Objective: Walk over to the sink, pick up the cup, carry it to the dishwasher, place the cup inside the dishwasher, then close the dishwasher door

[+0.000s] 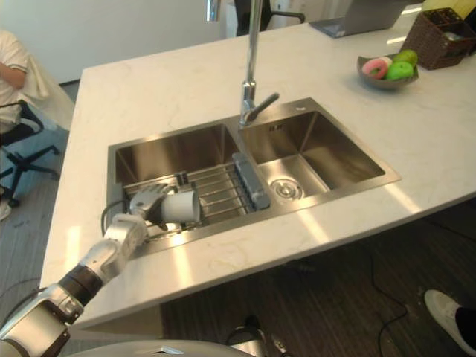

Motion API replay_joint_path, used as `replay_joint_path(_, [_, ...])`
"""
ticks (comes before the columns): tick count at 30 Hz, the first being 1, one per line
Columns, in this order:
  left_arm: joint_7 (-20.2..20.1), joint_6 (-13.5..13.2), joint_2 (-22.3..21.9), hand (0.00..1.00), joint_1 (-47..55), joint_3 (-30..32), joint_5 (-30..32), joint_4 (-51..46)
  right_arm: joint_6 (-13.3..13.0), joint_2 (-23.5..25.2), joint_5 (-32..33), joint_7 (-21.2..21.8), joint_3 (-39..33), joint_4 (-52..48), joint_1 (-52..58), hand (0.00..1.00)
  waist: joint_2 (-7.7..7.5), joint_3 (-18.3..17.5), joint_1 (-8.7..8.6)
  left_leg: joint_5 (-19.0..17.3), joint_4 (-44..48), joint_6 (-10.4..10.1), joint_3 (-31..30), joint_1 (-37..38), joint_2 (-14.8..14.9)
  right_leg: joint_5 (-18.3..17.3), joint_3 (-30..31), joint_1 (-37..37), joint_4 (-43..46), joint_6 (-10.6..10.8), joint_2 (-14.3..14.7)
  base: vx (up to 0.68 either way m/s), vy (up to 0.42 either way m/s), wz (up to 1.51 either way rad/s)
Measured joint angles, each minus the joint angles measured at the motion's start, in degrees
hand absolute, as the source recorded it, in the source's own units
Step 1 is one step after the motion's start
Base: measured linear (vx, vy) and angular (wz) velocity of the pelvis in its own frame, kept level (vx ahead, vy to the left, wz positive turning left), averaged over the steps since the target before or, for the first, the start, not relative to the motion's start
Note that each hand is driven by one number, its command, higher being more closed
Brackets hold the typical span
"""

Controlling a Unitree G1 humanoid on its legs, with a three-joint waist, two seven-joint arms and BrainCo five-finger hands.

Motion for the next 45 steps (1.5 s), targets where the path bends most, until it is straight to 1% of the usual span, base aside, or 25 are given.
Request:
replay_joint_path(2, [-0.12, 0.68, 0.00, 0.00, -0.12, -0.53, 1.27, 0.02, 0.00, -0.02, 0.04, -0.07, 0.01, 0.01, 0.03, 0.00, 0.00, 0.00, -0.03, 0.01, 0.01, 0.01, 0.00, 0.01, 0.00, 0.00, 0.00, 0.01, 0.00, 0.00, 0.00, 0.00, 0.000, 0.00])
replay_joint_path(5, [-0.84, 0.98, -0.02, 0.00, -0.21, -0.74, 3.31, 0.03, 0.00, 0.00, 0.13, -0.12, 0.02, 0.01, 0.03, 0.00, 0.00, 0.00, -0.15, 0.01, 0.01, 0.00, -0.02, 0.01, 0.00, 0.02, -0.02, 0.03, 0.00, 0.00, -0.03, 0.00, 0.000, 0.00])
replay_joint_path(6, [-1.11, 0.99, -0.02, 1.00, -0.21, -0.77, 4.26, 0.03, -0.01, -0.01, 0.14, -0.21, 0.01, 0.01, 0.04, 0.00, 0.00, 0.00, -0.22, 0.01, 0.01, -0.01, -0.03, 0.01, 0.01, 0.02, -0.03, 0.03, 0.00, 0.00, -0.04, 0.00, 0.000, 0.00])
replay_joint_path(8, [-1.38, 0.85, -0.02, 1.00, -0.25, -0.85, 4.85, 0.02, -0.01, -0.01, 0.14, -0.29, 0.02, 0.01, 0.06, 0.00, 0.01, 0.00, -0.37, 0.01, 0.01, -0.01, -0.05, 0.02, 0.01, 0.03, -0.05, 0.05, 0.00, 0.00, -0.05, 0.00, 0.000, 0.00])
replay_joint_path(14, [-4.78, -0.31, 0.08, 1.00, -1.55, -1.49, 4.86, -0.05, -0.07, 0.00, 0.13, -0.30, 0.02, 0.00, 0.09, 0.00, 0.02, 0.01, -0.36, -0.03, 0.03, -0.24, -0.54, 0.01, -0.04, 0.08, -0.42, 0.34, 0.00, -0.03, -0.14, 0.00, 0.000, 0.03])
replay_joint_path(18, [-5.64, -0.74, 0.81, 1.00, -2.45, -2.82, 4.71, -0.07, -0.31, -0.05, 0.07, -0.30, 0.35, 0.00, 0.23, 0.00, 0.11, 0.06, -0.34, 0.01, 0.02, -0.29, -0.83, 0.00, -0.07, 0.08, -0.49, 0.41, 0.00, -0.03, -0.15, 0.00, 0.000, 0.00])
replay_joint_path(21, [-5.68, -1.18, 1.46, 1.00, -2.65, -3.13, 2.64, -0.47, -0.62, -0.03, 0.04, -0.30, 1.05, -0.01, 0.36, 0.00, 0.46, 0.24, -0.47, 0.01, 0.01, -0.29, -1.10, -0.04, -0.12, 0.08, -0.55, 0.44, 0.00, -0.03, -0.15, 0.00, 0.000, 0.01])
replay_joint_path(26, [-5.20, -3.23, 3.88, 1.00, -4.60, -5.60, -3.96, -0.62, -1.33, -0.14, 0.03, -0.30, 1.39, -0.08, 0.47, 0.00, 1.05, 0.56, -0.46, 0.08, -0.03, -0.13, -1.34, -0.05, -0.33, 0.05, -0.64, 0.55, 0.00, 0.01, -0.28, 0.00, 0.001, 0.02])
replay_joint_path(27, [-2.96, -4.24, 4.80, 1.00, -4.67, -6.37, -8.64, -0.68, -1.36, -0.36, 0.02, -0.29, 2.72, -0.10, 0.48, 0.00, 1.26, 0.69, -0.44, 0.09, -0.04, 0.02, -1.39, -0.06, -0.46, 0.00, -0.75, 0.56, 0.00, 0.08, -0.43, 0.00, 0.000, 0.00])
replay_joint_path(28, [-1.95, -4.43, 5.00, 1.00, -4.64, -6.71, -10.48, -0.67, -1.35, -0.35, 0.02, -0.29, 2.88, -0.11, 0.48, 0.00, 1.29, 0.70, -0.45, 0.08, -0.05, 0.06, -1.42, -0.06, -0.51, -0.05, -0.81, 0.59, 0.00, 0.15, -0.47, 0.00, 0.000, 0.00])
replay_joint_path(30, [2.24, -5.65, 5.05, 1.00, -4.64, -7.71, -16.92, -0.46, -1.32, -0.30, 0.03, -0.28, 3.49, -0.16, 0.43, 0.00, 1.29, 0.71, -0.49, 0.00, -0.07, 0.12, -1.45, -0.06, -0.59, -0.12, -1.01, 0.62, 0.00, 0.25, -0.56, 0.00, 0.000, 0.00])
replay_joint_path(31, [5.42, -6.43, 5.15, 1.00, -3.98, -7.83, -21.58, -0.31, -1.32, -0.32, 0.05, -0.28, 3.72, -0.35, 0.39, 0.00, 1.32, 0.87, -0.56, -0.03, -0.09, 0.13, -1.46, -0.07, -0.63, -0.17, -1.07, 0.62, 0.01, 0.32, -0.59, 0.00, 0.000, 0.00])
replay_joint_path(32, [6.64, -7.12, 5.32, 1.00, -3.67, -7.60, -23.91, -0.37, -1.32, -0.33, 0.05, -0.28, 3.82, -0.40, 0.40, 0.00, 1.33, 1.03, -0.50, -0.05, -0.09, 0.14, -1.53, -0.07, -0.66, -0.21, -1.17, 0.67, 0.01, 0.36, -0.62, 0.01, 0.008, 0.08])
replay_joint_path(34, [10.90, -11.84, 6.54, 1.00, -2.99, -6.43, -35.09, -0.65, -1.22, -0.63, 0.27, -0.33, 4.91, -0.50, 0.02, 0.00, 1.44, 1.93, -0.58, -0.07, -0.13, 0.19, -2.29, -0.13, -0.89, -0.36, -1.93, 1.06, 0.01, 0.57, -0.84, 0.01, 0.010, 0.13])
replay_joint_path(35, [12.17, -14.08, 6.81, 1.00, -1.93, -4.33, -38.78, -1.18, -1.09, -0.77, 0.30, -0.32, 4.99, -0.65, -0.25, 0.00, 1.52, 2.22, -0.48, -0.09, -0.20, 0.21, -2.45, -0.14, -0.96, -0.38, -1.98, 1.03, 0.01, 0.59, -0.89, 0.01, 0.012, 0.06])
replay_joint_path(36, [12.97, -15.44, 6.70, 1.00, -0.93, -3.01, -40.93, -2.13, -0.96, -0.83, 0.30, -0.32, 4.99, -0.70, -0.46, 0.00, 1.52, 2.45, -0.49, -0.11, -0.26, 0.24, -2.54, -0.14, -1.00, -0.38, -2.02, 1.02, 0.02, 0.60, -0.91, 0.00, 0.000, 0.00])
replay_joint_path(37, [14.08, -18.25, 6.67, 1.00, 1.07, -0.93, -45.69, -4.71, -0.59, -0.97, 0.31, -0.32, 4.98, -0.71, -0.79, 0.00, 1.71, 2.65, -0.46, -0.13, -0.37, 0.28, -2.68, -0.14, -1.05, -0.40, -2.12, 0.99, 0.02, 0.62, -0.93, 0.00, 0.000, 0.00])
replay_joint_path(38, [14.16, -20.75, 6.64, 1.00, 3.23, 0.63, -50.74, -8.36, -0.12, -1.17, 0.31, -0.30, 4.96, -0.71, -0.96, 0.00, 1.55, 3.00, -0.16, -0.13, -0.53, 0.28, -2.88, -0.14, -1.11, -0.41, -2.27, 0.98, 0.03, 0.64, -0.94, 0.00, 0.000, 0.00])
replay_joint_path(39, [14.04, -22.10, 6.62, 1.00, 4.21, 1.38, -53.19, -10.15, 0.06, -1.25, 0.29, -0.29, 4.91, -0.67, -1.06, 0.00, 1.28, 3.25, 0.06, -0.13, -0.57, 0.29, -2.93, -0.14, -1.12, -0.41, -2.33, 0.99, 0.03, 0.64, -0.95, 0.01, 0.007, 0.04])
replay_joint_path(40, [13.65, -24.16, 6.60, 1.00, 5.97, 3.14, -57.42, -13.55, 0.24, -1.48, 0.24, -0.24, 4.83, -0.69, -1.17, 0.00, 0.80, 3.60, 0.59, -0.12, -0.61, 0.30, -3.05, -0.21, -1.17, -0.41, -2.57, 1.08, 0.03, 0.64, -0.99, 0.01, 0.009, 0.06])
replay_joint_path(41, [13.14, -25.68, 6.59, 1.00, 7.14, 5.29, -61.13, -16.26, 0.26, -1.79, 0.18, -0.20, 4.37, -0.69, -1.16, 0.00, 0.46, 3.77, 1.07, -0.09, -0.60, 0.34, -3.26, -0.25, -1.32, -0.39, -3.30, 1.29, 0.04, 0.62, -1.05, 0.00, 0.009, 0.09])
replay_joint_path(42, [12.89, -26.35, 6.57, 1.00, 7.51, 6.39, -63.25, -17.39, 0.26, -1.99, 0.06, -0.19, 4.14, -0.70, -1.10, 0.00, 0.41, 3.75, 1.33, -0.08, -0.60, 0.36, -3.43, -0.26, -1.35, -0.37, -3.72, 1.31, 0.04, 0.62, -1.10, -0.01, 0.010, 0.12])
replay_joint_path(43, [12.83, -26.97, 6.53, 1.00, 7.92, 8.59, -67.44, -19.38, 0.28, -2.28, -0.21, -0.11, 3.11, -0.70, -1.06, 0.00, 0.43, 3.74, 2.01, -0.08, -0.60, 0.38, -3.75, -0.23, -1.43, -0.37, -4.01, 1.41, 0.04, 0.62, -1.25, -0.02, 0.010, 0.18])
replay_joint_path(44, [12.74, -27.07, 6.50, 1.00, 7.93, 10.81, -70.94, -20.99, 0.31, -2.31, -0.33, 0.13, 2.19, -0.70, -1.13, 0.00, 0.46, 3.74, 2.50, 0.01, -0.60, 0.52, -4.40, -0.30, -1.55, -0.38, -4.80, 2.00, 0.03, 0.62, -1.39, -0.01, 0.010, 0.23])
replay_joint_path(45, [12.59, -27.19, 6.45, 1.00, 7.94, 11.80, -72.95, -21.56, 0.33, -2.29, -0.44, 0.24, 2.08, -0.72, -1.14, 0.00, 0.47, 3.73, 2.71, 0.07, -0.60, 0.61, -4.77, -0.31, -1.57, -0.38, -5.30, 2.03, 0.03, 0.62, -1.42, -0.03, 0.007, 0.21])
